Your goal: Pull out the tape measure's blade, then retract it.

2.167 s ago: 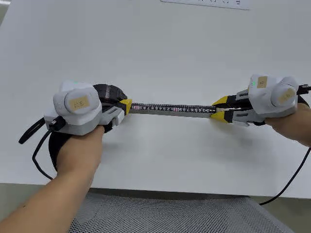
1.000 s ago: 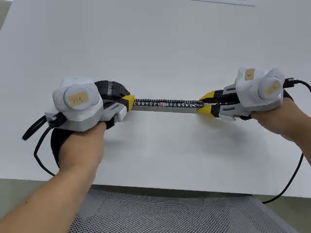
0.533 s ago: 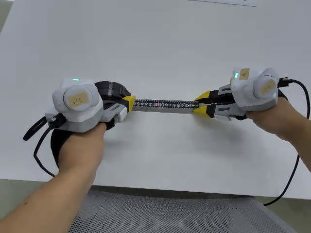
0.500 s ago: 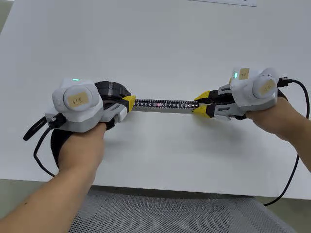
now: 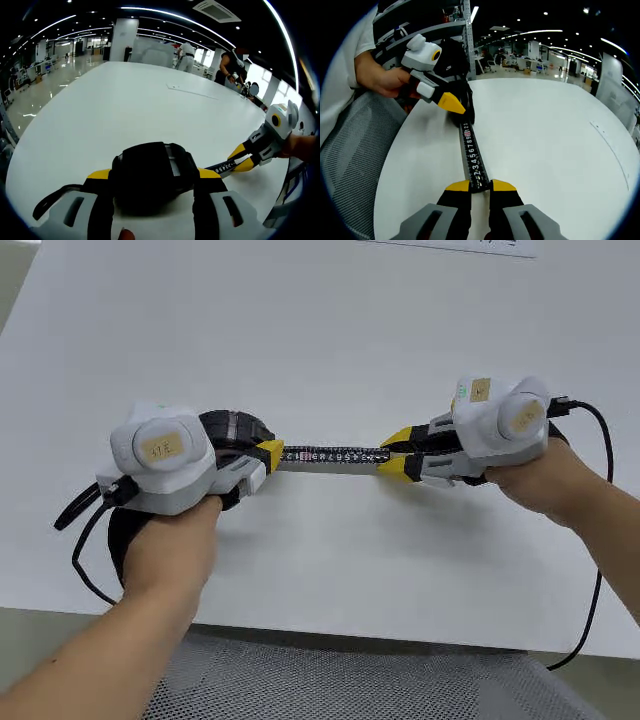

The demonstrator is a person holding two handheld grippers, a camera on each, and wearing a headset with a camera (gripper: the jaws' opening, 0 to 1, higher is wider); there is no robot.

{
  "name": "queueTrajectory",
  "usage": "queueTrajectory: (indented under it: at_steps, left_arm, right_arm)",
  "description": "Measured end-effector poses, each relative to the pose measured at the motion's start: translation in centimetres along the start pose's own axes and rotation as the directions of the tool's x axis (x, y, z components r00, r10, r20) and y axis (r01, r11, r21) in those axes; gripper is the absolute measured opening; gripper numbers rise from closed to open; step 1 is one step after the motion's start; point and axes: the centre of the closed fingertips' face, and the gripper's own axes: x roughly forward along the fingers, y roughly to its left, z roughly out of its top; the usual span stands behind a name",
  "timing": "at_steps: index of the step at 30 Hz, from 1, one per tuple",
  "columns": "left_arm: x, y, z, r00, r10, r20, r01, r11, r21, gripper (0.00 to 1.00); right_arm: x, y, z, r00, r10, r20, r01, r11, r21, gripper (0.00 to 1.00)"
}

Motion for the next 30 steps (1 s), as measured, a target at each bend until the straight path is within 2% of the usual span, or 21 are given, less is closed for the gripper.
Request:
queueTrajectory:
  at_steps: [14,30]
  left_arm:
    - [-0.1,-0.1,0.0,0.9999,-0.011,0.001,0.011,1.000,-0.009,0.60]
    - [-0.1,-0.1,0.0,0.9998,-0.018,-0.002,0.018,1.000,-0.005,0.60]
  right_arm:
    - [2.3,0.6,2.1,0.9990,0.032,0.031,-0.031,0.999,-0.010,0.09]
    - [5.8,1.7,4.8,0.9947,0.073,0.072,-0.072,0.997,-0.013,0.09]
